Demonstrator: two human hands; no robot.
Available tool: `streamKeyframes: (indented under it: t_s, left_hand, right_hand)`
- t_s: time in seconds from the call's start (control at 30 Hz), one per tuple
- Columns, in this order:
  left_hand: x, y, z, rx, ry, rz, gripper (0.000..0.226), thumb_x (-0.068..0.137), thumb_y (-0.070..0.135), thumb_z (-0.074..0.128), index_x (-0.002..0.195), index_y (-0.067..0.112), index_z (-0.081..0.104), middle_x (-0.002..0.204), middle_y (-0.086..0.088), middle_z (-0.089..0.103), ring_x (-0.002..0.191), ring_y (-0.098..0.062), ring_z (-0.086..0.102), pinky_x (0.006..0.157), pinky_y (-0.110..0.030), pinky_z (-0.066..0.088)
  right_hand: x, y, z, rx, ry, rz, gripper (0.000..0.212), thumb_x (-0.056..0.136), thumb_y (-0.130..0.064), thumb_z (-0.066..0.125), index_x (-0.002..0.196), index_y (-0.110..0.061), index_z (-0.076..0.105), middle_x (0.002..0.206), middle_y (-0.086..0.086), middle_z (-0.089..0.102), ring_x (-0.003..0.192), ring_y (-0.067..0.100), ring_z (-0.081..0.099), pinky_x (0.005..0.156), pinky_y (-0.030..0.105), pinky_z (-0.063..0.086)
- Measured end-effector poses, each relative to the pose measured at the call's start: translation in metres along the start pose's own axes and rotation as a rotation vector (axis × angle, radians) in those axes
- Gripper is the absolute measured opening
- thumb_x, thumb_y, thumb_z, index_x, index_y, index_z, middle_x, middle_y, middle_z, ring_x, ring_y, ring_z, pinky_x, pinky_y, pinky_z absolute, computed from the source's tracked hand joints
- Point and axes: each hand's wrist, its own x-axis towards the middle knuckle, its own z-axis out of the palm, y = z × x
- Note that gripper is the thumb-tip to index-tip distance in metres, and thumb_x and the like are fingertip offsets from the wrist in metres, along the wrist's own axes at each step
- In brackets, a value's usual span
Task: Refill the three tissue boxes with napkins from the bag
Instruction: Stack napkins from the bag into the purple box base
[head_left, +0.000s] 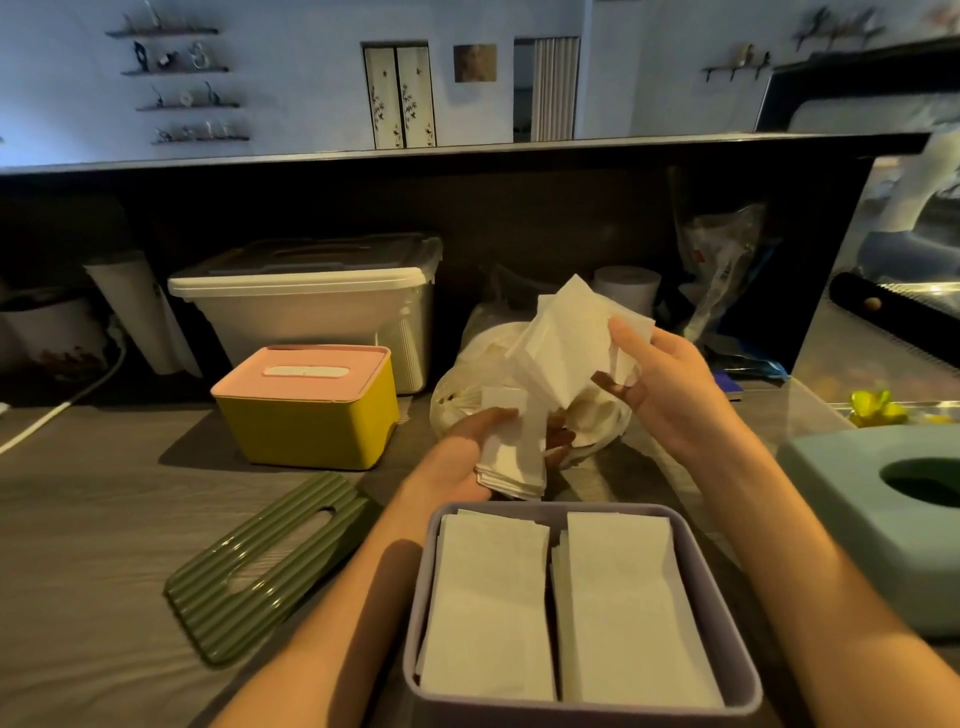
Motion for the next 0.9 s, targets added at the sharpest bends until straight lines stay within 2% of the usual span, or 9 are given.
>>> streamKeyframes:
  t_s: [0.07, 0.13, 0.27, 0.33, 0.43, 0.6, 0.73, 0.8, 0.9]
  left_hand:
    - [0.000, 0.000, 0.002, -0.011, 0.051, 0.007, 0.032, 0.101, 0.025, 0.056, 0.123, 0.002, 0.058, 0.072, -0.016, 0.072, 0.064, -0.026, 0.071, 0.071, -0.038, 0.056]
    - [0.005, -0.001, -0.001, 0.023, 0.077, 0.061, 0.045, 0.104, 0.039, 0.047, 0.138, 0.011, 0.053, 0.084, -0.008, 0.065, 0.067, -0.016, 0.068, 0.063, -0.031, 0.056]
    - [0.010, 0.002, -0.009, 0.094, -0.001, 0.047, 0.060, 0.086, 0.082, 0.040, 0.108, 0.030, 0.059, 0.100, 0.004, 0.064, 0.088, -0.015, 0.063, 0.081, -0.037, 0.053]
    - [0.005, 0.001, -0.007, 0.079, -0.057, 0.019, 0.055, 0.086, 0.076, 0.048, 0.110, 0.027, 0.060, 0.097, 0.002, 0.072, 0.087, -0.017, 0.068, 0.080, -0.038, 0.055]
    - [-0.005, 0.000, -0.005, 0.010, -0.188, -0.068, 0.044, 0.093, 0.045, 0.064, 0.125, 0.015, 0.059, 0.105, -0.013, 0.076, 0.093, -0.024, 0.072, 0.094, -0.038, 0.053]
    - [-0.003, 0.000, -0.011, 0.060, -0.214, -0.088, 0.040, 0.101, 0.026, 0.059, 0.137, 0.009, 0.054, 0.113, -0.014, 0.072, 0.089, -0.019, 0.072, 0.080, -0.032, 0.058]
    - [0.007, -0.002, -0.014, 0.035, -0.197, -0.059, 0.042, 0.104, 0.023, 0.051, 0.143, 0.007, 0.049, 0.123, -0.015, 0.070, 0.091, -0.019, 0.072, 0.079, -0.030, 0.059]
    - [0.008, -0.002, -0.015, 0.028, -0.147, -0.076, 0.040, 0.102, 0.028, 0.055, 0.136, 0.006, 0.055, 0.116, -0.017, 0.072, 0.091, -0.023, 0.073, 0.081, -0.034, 0.060]
    - [0.005, -0.002, -0.017, -0.030, -0.082, -0.143, 0.046, 0.093, 0.038, 0.070, 0.127, 0.009, 0.061, 0.112, -0.018, 0.073, 0.100, -0.030, 0.071, 0.090, -0.044, 0.056]
  right_hand:
    - [-0.003, 0.000, 0.002, -0.035, -0.113, 0.069, 0.026, 0.101, -0.034, 0.060, 0.121, -0.019, 0.066, 0.112, 0.001, 0.075, 0.101, 0.017, 0.074, 0.074, 0.030, 0.062]
    - [-0.004, 0.006, 0.004, -0.274, -0.151, -0.007, 0.025, 0.100, -0.038, 0.061, 0.117, -0.021, 0.068, 0.105, -0.002, 0.076, 0.098, 0.015, 0.074, 0.081, 0.033, 0.061]
    - [-0.006, 0.016, 0.008, -0.678, -0.187, -0.199, 0.014, 0.099, -0.042, 0.061, 0.099, -0.029, 0.067, 0.093, -0.005, 0.071, 0.088, 0.010, 0.067, 0.071, 0.019, 0.051]
    - [-0.005, 0.017, 0.006, -0.745, -0.201, -0.223, 0.014, 0.099, -0.043, 0.061, 0.093, -0.032, 0.066, 0.086, -0.007, 0.068, 0.081, 0.007, 0.065, 0.064, 0.014, 0.046]
    - [-0.002, 0.016, 0.001, -0.800, -0.243, -0.206, 0.014, 0.100, -0.042, 0.060, 0.098, -0.030, 0.068, 0.086, -0.010, 0.067, 0.080, 0.005, 0.063, 0.062, 0.013, 0.043]
    - [0.004, 0.018, -0.008, -0.693, -0.097, -0.308, 0.009, 0.101, -0.029, 0.062, 0.098, -0.030, 0.071, 0.086, -0.012, 0.069, 0.082, 0.005, 0.064, 0.069, 0.022, 0.049]
    - [0.006, 0.012, -0.013, -0.529, 0.042, -0.421, 0.018, 0.101, -0.028, 0.062, 0.116, -0.023, 0.070, 0.103, -0.009, 0.073, 0.098, 0.004, 0.068, 0.083, 0.028, 0.059]
    - [0.004, 0.004, -0.014, -0.461, -0.034, -0.405, 0.028, 0.100, -0.033, 0.063, 0.126, -0.023, 0.066, 0.110, -0.008, 0.073, 0.104, 0.006, 0.068, 0.084, 0.028, 0.059]
    - [-0.004, -0.005, -0.014, -0.329, -0.341, -0.255, 0.029, 0.100, -0.033, 0.061, 0.128, -0.027, 0.065, 0.110, -0.011, 0.074, 0.106, 0.007, 0.070, 0.081, 0.024, 0.058]
